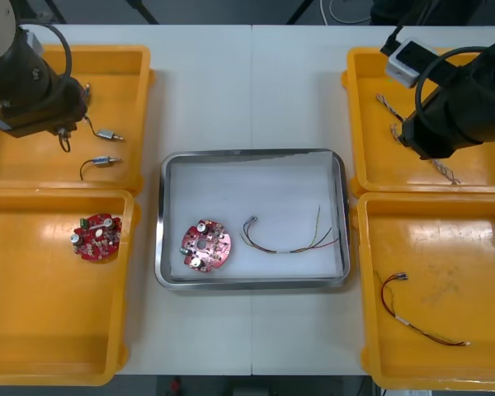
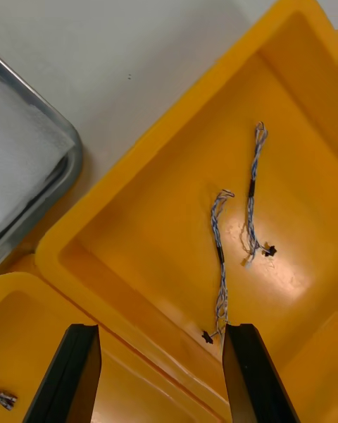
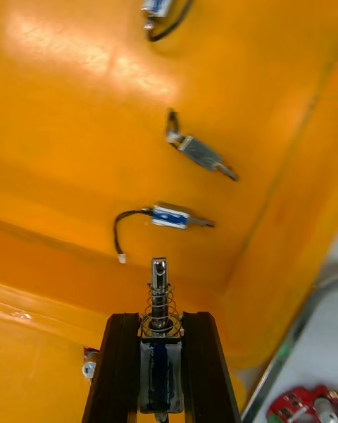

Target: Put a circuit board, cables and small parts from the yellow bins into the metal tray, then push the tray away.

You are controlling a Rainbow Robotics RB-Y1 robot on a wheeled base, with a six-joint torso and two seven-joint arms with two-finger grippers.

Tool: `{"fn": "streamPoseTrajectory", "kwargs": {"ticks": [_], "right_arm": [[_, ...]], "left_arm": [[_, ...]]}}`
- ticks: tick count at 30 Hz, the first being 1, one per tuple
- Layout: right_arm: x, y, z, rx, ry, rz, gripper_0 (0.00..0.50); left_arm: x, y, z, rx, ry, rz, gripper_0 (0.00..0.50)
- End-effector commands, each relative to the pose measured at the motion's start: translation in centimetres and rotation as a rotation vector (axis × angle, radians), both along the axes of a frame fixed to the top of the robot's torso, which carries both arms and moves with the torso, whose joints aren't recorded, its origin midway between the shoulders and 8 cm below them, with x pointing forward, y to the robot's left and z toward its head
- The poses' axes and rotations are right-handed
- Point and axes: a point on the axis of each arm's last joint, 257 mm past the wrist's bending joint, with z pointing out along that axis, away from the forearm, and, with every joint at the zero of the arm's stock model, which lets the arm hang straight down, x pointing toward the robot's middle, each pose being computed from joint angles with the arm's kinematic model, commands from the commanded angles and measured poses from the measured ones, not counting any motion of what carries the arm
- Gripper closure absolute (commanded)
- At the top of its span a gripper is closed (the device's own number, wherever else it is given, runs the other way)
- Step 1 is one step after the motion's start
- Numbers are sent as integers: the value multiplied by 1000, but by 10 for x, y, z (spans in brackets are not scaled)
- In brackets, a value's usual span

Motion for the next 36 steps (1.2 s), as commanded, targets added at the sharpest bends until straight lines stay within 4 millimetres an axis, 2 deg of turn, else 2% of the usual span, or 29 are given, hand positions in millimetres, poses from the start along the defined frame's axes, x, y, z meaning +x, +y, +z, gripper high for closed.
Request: {"fn": "streamPoseTrajectory", "kwargs": {"ticks": [1, 7, 10, 15, 19, 26, 36], "right_arm": [[7, -49, 7, 37, 4, -136, 0], [12, -83, -5, 75, 53, -226, 0], [13, -95, -9, 88, 69, -261, 0], [13, -113, -22, 84, 108, -315, 0], [16, -123, -35, 96, 161, -353, 0], [45, -126, -40, 153, 154, -368, 0], [79, -129, -53, 162, 116, -342, 0]], "left_arm": [[-4, -49, 30, 52, -83, -158, 500], [-24, -111, 21, 5, -86, -233, 500], [-33, -134, 10, 9, -66, -288, 500], [-41, -158, -10, 35, -27, -336, 500], [-33, -179, -26, 46, -19, -368, 500], [-16, -205, -50, 45, -8, -389, 500], [2, -212, -86, 65, -4, -397, 500]]}}
